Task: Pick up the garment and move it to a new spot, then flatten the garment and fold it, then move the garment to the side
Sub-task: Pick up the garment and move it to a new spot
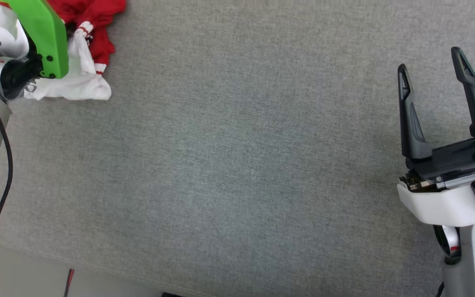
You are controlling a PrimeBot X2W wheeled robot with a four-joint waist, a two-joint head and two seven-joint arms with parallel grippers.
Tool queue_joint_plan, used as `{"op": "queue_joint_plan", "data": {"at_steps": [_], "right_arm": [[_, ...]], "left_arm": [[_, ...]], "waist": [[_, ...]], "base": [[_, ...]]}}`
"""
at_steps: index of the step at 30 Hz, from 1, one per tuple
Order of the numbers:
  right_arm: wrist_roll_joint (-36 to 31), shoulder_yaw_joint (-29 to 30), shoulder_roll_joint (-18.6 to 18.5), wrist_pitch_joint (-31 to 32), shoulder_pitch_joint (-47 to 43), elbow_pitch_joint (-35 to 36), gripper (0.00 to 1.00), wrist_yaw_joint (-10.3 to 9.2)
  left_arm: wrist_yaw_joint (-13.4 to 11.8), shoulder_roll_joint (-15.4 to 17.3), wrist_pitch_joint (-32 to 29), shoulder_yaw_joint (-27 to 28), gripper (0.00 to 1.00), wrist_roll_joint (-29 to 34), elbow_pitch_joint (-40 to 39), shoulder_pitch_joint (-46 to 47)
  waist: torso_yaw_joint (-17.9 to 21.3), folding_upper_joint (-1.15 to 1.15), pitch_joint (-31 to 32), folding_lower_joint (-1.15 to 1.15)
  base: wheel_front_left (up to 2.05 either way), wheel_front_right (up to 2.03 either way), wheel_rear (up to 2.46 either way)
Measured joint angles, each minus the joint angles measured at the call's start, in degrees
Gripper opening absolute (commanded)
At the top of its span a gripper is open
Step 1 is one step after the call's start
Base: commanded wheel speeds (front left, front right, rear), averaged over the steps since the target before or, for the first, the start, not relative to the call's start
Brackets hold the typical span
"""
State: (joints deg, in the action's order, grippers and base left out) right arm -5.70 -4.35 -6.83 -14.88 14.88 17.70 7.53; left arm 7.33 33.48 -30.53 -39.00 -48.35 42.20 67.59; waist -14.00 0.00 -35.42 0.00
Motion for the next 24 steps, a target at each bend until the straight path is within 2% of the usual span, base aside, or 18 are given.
{"op": "queue_joint_plan", "data": {"at_steps": [5, 8, 16, 19, 24], "right_arm": [[0.55, -0.04, 1.33, 0.0, -0.86, -0.8, 1.0, 0.0], [0.96, 0.08, 2.13, 0.0, -1.78, -1.13, 1.0, 0.0], [2.05, 1.09, 3.57, 0.01, -3.48, -1.53, 1.0, 0.0], [2.67, 1.52, 3.89, 0.0, -3.75, -1.48, 1.0, 0.0], [6.24, 2.55, 3.99, 0.0, -3.97, -1.38, 1.0, 0.0]], "left_arm": [[0.0, 2.4, 7.31, -3.22, 0.0, 1.48, -3.75, 1.31], [0.0, 3.01, 9.17, -6.05, 0.0, 3.27, -6.58, 3.12], [0.01, 3.27, 10.13, -13.39, 0.0, 4.52, -15.83, 8.44], [0.01, 2.97, 9.79, -15.77, 0.0, 4.88, -19.22, 10.7], [0.01, 0.26, 9.21, -19.48, 0.0, 5.21, -24.23, 14.62]], "waist": [[-0.51, 0.0, 3.77, 0.0], [-0.68, 0.0, 6.2, 0.0], [0.12, 0.0, 12.33, 0.0], [1.68, 0.0, 13.69, 0.0], [5.6, 0.0, 15.08, 0.0]], "base": [[0.0, 0.0, 0.0], [0.0, 0.0, 0.0], [0.0, 0.0, 0.0], [0.0, 0.0, 0.0], [0.0, 0.0, 0.0]]}}
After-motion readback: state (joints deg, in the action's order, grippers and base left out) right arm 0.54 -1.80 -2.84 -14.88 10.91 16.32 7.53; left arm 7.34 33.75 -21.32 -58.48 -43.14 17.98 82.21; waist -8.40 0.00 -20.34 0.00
